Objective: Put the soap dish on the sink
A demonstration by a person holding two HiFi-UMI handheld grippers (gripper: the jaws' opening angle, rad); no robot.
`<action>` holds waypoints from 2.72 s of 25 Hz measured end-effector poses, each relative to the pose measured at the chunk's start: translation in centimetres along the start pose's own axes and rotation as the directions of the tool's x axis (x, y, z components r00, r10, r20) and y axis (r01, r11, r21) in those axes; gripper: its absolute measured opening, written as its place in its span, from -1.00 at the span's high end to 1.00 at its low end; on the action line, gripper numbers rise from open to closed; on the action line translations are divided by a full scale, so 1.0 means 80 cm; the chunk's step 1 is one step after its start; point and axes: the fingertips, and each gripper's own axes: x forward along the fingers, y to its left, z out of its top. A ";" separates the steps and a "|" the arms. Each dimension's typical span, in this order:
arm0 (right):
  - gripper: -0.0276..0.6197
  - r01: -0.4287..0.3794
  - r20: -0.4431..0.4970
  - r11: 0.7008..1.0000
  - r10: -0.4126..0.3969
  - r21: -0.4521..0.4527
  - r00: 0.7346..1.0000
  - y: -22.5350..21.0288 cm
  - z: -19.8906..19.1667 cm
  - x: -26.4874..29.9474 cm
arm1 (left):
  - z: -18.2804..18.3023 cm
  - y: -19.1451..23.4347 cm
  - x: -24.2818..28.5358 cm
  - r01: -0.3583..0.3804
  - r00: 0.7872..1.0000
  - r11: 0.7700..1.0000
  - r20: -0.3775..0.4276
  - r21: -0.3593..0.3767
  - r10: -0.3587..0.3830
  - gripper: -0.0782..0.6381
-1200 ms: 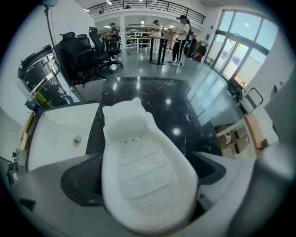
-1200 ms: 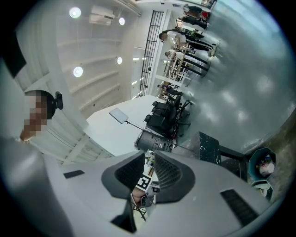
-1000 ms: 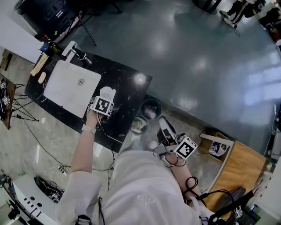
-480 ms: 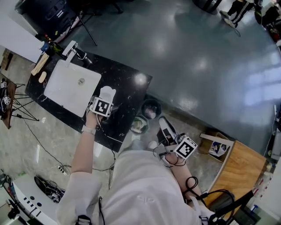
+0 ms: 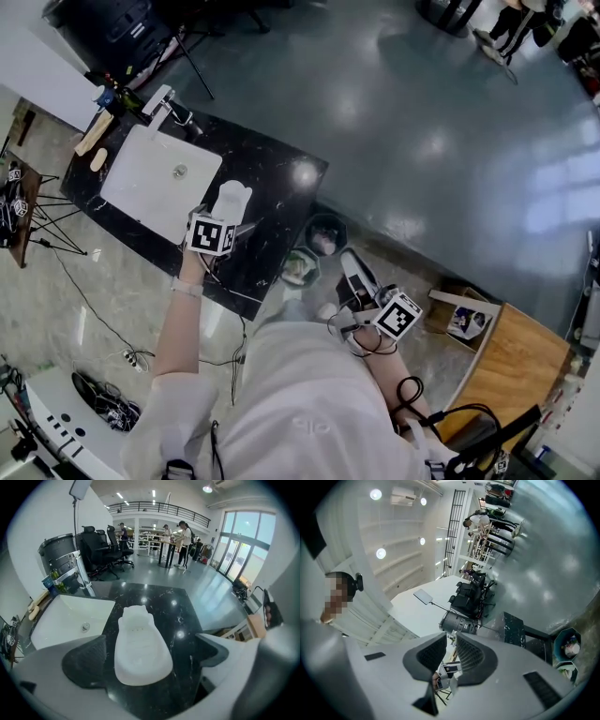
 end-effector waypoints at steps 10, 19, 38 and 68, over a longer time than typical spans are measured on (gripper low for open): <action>0.68 -0.059 -0.026 0.998 0.059 0.002 0.998 0.029 -0.015 -0.016 | 0.016 -0.063 -0.107 0.041 0.978 0.998 0.205 -0.056 -0.029 -0.85; 0.68 -0.111 -0.029 0.994 0.111 -0.006 0.993 0.050 -0.023 -0.049 | 0.031 -0.175 -0.197 0.360 0.822 0.928 0.503 -0.093 -0.268 -0.84; 0.68 -0.162 0.059 0.986 0.164 -0.032 0.985 0.071 0.007 -0.113 | 0.041 -0.345 -0.322 0.792 0.335 0.603 0.755 0.100 -0.565 -0.08; 0.68 -0.211 0.091 0.975 0.217 -0.071 0.972 0.084 0.021 -0.174 | -0.014 -0.385 -0.259 0.957 0.274 0.215 0.845 -0.194 -0.459 0.76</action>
